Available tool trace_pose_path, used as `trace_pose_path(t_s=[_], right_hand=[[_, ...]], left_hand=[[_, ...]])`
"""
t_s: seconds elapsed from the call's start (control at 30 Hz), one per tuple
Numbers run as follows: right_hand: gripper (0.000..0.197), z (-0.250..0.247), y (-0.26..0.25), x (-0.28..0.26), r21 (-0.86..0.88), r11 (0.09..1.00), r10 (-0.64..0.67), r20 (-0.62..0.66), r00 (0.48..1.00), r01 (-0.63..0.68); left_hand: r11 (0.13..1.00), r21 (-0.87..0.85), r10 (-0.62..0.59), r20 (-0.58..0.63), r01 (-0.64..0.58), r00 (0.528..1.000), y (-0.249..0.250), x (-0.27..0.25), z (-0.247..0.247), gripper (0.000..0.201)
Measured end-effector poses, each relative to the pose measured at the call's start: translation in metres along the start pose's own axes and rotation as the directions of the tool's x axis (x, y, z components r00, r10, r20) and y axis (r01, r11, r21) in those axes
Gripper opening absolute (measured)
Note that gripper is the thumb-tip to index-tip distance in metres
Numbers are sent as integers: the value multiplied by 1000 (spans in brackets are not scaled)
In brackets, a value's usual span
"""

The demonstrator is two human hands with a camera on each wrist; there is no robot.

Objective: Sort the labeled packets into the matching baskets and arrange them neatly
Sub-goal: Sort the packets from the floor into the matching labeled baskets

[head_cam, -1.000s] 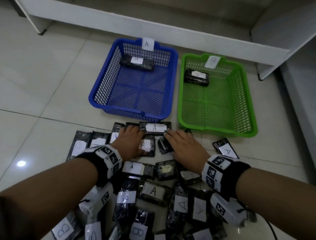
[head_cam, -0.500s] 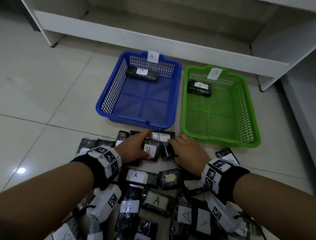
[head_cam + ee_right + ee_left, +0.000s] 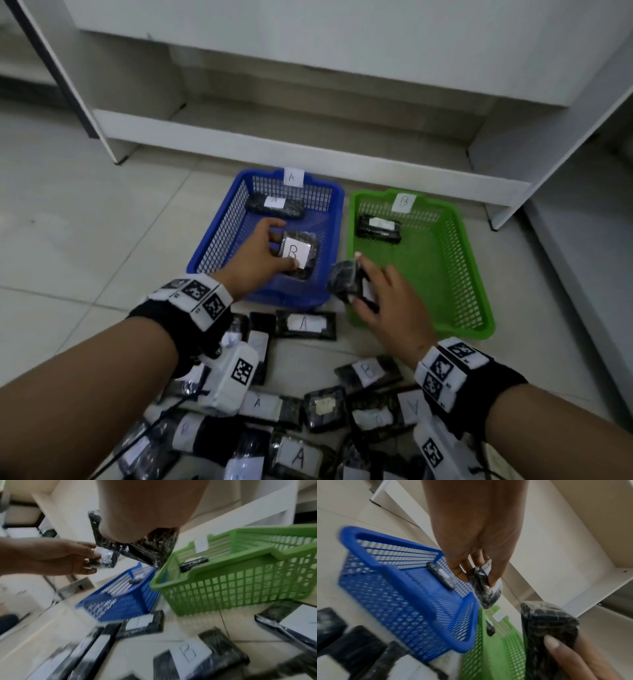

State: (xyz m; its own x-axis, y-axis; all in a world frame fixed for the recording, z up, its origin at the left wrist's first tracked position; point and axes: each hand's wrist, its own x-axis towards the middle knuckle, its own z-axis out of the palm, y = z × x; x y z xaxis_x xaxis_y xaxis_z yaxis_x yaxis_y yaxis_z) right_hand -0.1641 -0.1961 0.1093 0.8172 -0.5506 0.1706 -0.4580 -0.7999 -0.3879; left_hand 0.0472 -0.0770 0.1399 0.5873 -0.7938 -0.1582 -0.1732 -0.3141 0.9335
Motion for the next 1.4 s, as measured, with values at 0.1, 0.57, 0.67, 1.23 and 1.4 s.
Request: trace_pose_path(t_s=[0.1,0.57,0.67,1.23,1.4], right_hand=[[69,-17,30,18,84,977,203,-92,975,-196],[38,-39,147,14,144,839,542,-122,832,-525],[32,-28,150,18,210,839,533,-133,836,-502],[43,32,168,20,15,793,597,183,781,-610],[42,16,149,21,-134,814,581,189,792,-565]], left_hand=[[997,-37,66,-42,-68,997,25,23,26,62],[966,237,-123,73,102,990,8,70,184,85],[899,418,-165,54,128,985,-1,78,195,83],[584,812,-278,214,-12,937,-20,64,212,71],[657,712,26,310,-250,950,7,38,166,73]])
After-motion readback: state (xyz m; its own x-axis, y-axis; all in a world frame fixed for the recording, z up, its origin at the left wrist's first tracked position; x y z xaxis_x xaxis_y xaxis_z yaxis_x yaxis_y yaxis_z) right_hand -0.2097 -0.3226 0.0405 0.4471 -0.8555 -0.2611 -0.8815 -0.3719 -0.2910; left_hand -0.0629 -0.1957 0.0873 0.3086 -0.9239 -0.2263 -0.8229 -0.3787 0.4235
